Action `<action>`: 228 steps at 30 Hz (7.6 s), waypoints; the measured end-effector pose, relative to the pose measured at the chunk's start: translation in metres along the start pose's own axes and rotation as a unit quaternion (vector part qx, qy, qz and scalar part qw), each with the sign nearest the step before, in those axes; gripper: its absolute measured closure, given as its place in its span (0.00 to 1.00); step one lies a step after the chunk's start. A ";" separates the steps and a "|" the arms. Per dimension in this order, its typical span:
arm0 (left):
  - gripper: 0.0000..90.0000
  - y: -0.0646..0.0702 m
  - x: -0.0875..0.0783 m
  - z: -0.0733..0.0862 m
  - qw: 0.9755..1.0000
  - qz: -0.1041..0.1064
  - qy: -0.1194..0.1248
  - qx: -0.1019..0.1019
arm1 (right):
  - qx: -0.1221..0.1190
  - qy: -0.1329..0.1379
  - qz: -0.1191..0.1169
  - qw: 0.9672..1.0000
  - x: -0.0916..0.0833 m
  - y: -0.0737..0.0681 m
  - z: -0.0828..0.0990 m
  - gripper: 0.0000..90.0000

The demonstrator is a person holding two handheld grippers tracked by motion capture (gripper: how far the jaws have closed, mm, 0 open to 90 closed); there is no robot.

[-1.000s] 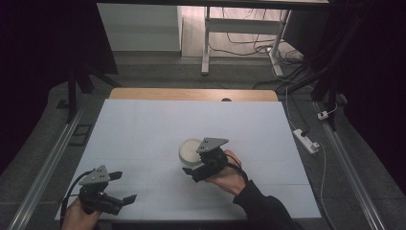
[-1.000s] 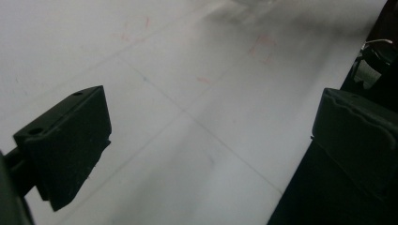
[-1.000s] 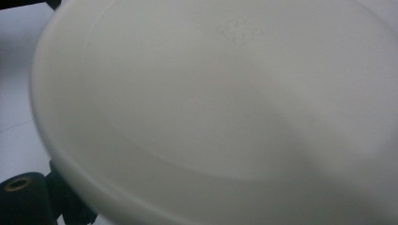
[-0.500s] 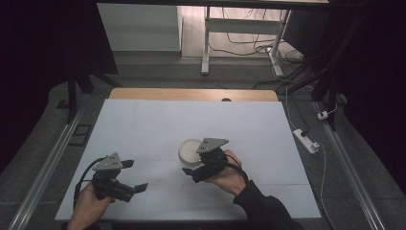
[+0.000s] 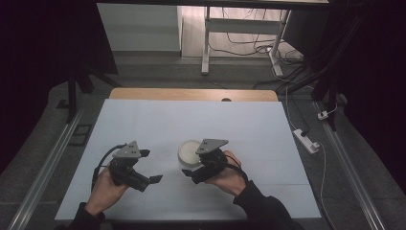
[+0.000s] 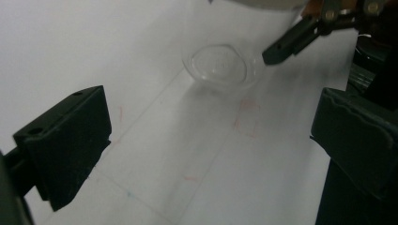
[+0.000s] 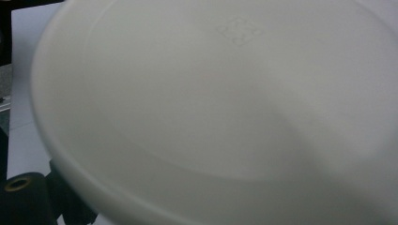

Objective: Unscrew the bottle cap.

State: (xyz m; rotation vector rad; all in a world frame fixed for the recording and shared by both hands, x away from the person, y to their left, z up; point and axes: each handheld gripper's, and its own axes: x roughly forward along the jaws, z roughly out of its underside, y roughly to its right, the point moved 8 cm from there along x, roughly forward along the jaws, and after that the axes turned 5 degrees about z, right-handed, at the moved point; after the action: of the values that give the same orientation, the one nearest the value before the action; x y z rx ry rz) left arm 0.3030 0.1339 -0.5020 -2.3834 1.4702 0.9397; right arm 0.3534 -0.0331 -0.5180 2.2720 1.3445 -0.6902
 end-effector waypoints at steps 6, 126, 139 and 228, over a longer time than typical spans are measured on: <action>0.00 -0.003 0.008 -0.018 1.000 0.021 0.014 0.008 | -0.001 0.001 -0.003 1.000 -0.001 -0.001 0.000 0.07; 0.00 0.018 0.057 -0.075 0.994 0.071 -0.011 0.081 | 0.008 -0.012 -0.015 1.000 0.004 -0.016 -0.002 0.07; 0.07 0.034 0.037 -0.056 0.964 0.182 -0.037 0.188 | -0.057 0.010 -0.112 0.992 -0.004 -0.050 -0.007 0.07; 0.09 0.023 0.026 -0.055 0.999 0.015 0.009 0.037 | 0.036 -0.004 0.048 0.998 -0.004 0.029 0.009 0.07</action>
State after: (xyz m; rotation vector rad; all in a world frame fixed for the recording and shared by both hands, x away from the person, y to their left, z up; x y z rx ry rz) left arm 0.3143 0.0779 -0.4707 -2.3305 1.5232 0.8572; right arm 0.3759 -0.0542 -0.5205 2.3704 1.2164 -0.7233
